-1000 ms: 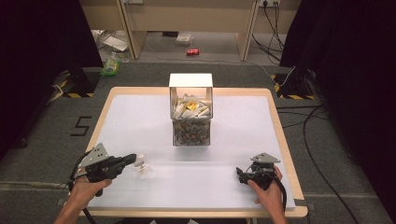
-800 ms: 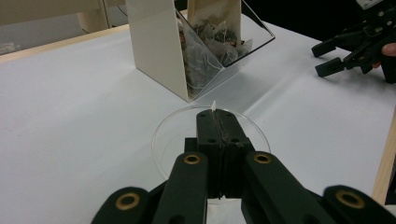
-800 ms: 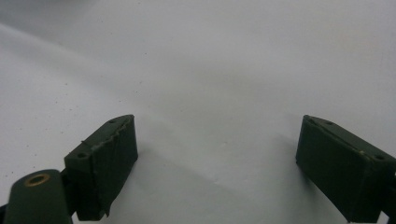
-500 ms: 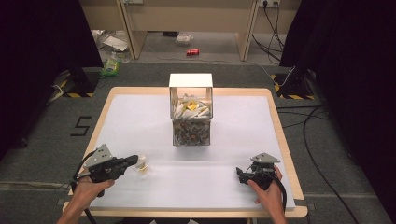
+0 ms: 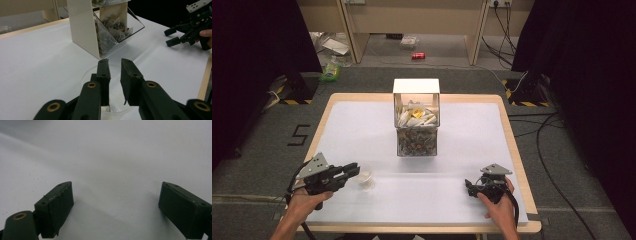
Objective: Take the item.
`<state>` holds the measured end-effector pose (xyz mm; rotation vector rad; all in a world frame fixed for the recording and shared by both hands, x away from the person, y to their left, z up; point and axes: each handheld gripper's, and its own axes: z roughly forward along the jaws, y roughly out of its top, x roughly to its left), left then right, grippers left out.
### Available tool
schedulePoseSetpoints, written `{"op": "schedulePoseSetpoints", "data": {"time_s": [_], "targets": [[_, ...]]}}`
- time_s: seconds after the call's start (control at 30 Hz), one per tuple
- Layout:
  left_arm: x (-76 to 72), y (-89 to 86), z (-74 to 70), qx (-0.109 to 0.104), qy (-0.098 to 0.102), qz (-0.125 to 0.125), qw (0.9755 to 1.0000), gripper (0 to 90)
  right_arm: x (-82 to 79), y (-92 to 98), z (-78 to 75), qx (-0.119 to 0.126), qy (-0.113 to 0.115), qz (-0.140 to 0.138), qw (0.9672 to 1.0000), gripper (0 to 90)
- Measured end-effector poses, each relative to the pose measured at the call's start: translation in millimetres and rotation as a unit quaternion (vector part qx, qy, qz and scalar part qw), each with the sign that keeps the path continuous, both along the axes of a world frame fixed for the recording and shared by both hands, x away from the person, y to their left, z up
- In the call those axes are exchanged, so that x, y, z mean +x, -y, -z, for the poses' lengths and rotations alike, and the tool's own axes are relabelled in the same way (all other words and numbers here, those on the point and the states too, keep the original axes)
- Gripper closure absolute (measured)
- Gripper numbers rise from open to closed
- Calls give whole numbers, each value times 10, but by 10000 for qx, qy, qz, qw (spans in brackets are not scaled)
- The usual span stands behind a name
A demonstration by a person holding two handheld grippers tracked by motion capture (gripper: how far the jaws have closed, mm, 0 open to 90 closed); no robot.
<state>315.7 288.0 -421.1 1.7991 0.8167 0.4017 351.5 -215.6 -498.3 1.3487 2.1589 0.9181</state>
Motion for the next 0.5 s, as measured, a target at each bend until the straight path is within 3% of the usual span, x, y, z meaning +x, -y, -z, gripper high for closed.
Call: {"op": "schedulePoseSetpoints", "data": {"time_s": [0.13, 0.3, 0.5], "targets": [[27, -50, -22, -295, -148, -120, 9994, 615, 0, 0, 0, 1, -2, 1, 10000, 133], [58, -109, -34, -382, -231, -337, 9984, 476, 0, 0, 0, -2, 1, -1, 10000, 132], [76, -203, -38, -402, -273, -522, 9975, 405, 0, 0, 0, 3, -2, 1, 10000, 133]]}}
